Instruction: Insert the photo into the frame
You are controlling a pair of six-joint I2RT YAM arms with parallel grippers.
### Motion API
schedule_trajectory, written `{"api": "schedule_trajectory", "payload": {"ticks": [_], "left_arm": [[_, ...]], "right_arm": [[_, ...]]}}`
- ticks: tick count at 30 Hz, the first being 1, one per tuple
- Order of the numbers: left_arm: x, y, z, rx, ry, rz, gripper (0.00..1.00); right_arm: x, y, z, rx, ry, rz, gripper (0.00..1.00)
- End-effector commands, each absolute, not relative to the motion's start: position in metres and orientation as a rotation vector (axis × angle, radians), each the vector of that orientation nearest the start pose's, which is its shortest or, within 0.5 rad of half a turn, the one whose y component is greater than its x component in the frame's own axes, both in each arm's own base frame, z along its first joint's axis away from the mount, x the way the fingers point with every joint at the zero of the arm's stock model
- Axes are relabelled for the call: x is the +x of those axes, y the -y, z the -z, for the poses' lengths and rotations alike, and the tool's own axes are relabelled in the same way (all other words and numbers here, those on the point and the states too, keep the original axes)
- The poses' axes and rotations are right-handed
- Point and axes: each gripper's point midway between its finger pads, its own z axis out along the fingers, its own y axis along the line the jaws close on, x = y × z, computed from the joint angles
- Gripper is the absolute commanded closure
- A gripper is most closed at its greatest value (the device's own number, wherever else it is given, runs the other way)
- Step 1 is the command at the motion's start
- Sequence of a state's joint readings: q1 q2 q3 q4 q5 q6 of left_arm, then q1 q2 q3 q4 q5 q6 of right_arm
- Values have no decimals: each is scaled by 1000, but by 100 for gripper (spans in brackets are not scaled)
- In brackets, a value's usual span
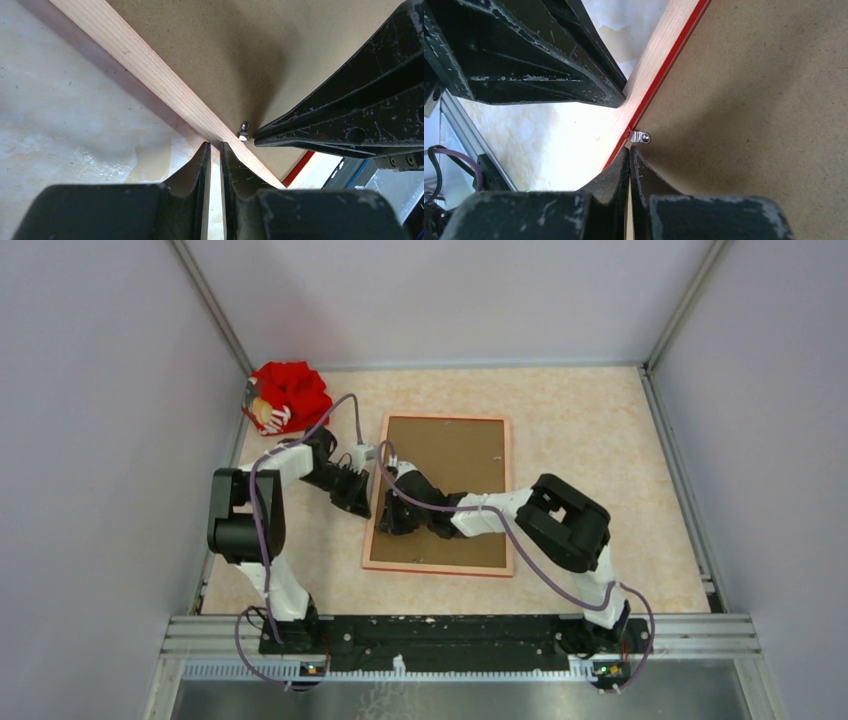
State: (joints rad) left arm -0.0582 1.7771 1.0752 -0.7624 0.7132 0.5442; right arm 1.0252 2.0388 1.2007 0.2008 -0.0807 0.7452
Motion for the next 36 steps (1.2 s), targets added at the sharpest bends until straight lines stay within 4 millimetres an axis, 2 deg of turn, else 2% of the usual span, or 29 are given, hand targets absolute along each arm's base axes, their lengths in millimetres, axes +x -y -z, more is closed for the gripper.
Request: {"api": "schedule_trajectory", "payload": {"ticks": [1, 13, 23, 33, 36], "left_arm": [[282, 119, -39, 868, -2537, 968, 82], [279, 118, -38, 874, -2539, 965, 82], [279, 118, -39, 870, -2536, 963, 82], [279, 117, -43, 872, -2536, 954, 82], [280, 117, -44, 868, -2537, 951, 82]], "right_arm": [[244, -485, -44, -375, -2352, -1029, 100], [251, -484, -38, -349, -2342, -999, 100], [254, -486, -40, -350, -2320, -1007, 100], [261, -484, -48, -357, -2244, -1007, 100], [260, -484, -60, -365, -2220, -1036, 100]]}}
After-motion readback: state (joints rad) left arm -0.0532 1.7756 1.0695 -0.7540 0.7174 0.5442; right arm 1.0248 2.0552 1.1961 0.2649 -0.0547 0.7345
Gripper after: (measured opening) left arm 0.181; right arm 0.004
